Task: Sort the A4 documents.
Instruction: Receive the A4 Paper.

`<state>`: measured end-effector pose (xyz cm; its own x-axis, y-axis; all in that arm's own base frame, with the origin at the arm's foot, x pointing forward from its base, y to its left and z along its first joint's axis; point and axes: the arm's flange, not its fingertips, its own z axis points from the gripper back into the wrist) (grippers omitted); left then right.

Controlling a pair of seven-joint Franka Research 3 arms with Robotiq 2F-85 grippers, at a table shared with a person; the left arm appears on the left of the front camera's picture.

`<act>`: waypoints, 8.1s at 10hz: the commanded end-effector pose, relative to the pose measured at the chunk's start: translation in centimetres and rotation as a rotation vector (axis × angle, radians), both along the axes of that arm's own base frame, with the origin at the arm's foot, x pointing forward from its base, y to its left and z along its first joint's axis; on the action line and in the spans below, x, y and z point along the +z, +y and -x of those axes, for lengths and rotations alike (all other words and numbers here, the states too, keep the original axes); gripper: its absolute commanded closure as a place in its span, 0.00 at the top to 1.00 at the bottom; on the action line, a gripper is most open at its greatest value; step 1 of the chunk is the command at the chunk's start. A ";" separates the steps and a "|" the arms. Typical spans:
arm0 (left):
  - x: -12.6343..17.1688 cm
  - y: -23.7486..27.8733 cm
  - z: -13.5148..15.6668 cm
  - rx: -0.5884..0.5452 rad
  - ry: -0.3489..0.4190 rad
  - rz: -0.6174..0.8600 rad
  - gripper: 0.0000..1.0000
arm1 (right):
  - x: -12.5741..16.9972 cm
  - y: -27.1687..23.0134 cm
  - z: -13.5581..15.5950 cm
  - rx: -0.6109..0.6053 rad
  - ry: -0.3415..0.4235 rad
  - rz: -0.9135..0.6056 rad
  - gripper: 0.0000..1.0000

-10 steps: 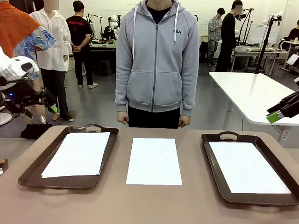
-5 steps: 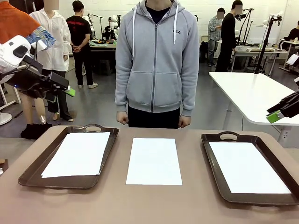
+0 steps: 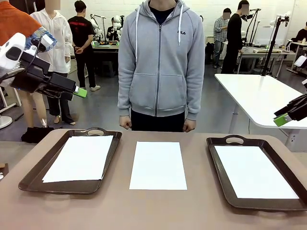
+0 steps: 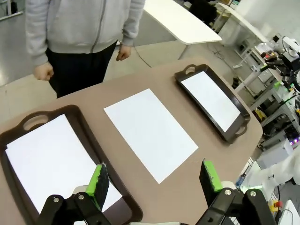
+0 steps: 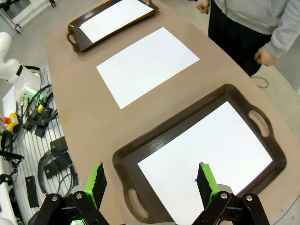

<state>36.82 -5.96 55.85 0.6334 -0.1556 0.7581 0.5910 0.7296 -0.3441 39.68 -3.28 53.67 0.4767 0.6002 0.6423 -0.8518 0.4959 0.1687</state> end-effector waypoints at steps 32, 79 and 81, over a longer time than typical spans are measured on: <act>-1.4 -2.4 0.5 -0.203 -0.199 -0.344 1.00 | -0.1 0.0 0.0 0.003 0.004 0.001 1.00; -1.4 -2.4 0.5 -0.203 -0.199 -0.344 1.00 | -0.1 0.0 0.0 0.003 0.004 0.001 1.00; -1.4 -2.4 0.5 -0.203 -0.199 -0.344 1.00 | -0.1 0.0 0.0 0.003 0.004 0.001 1.00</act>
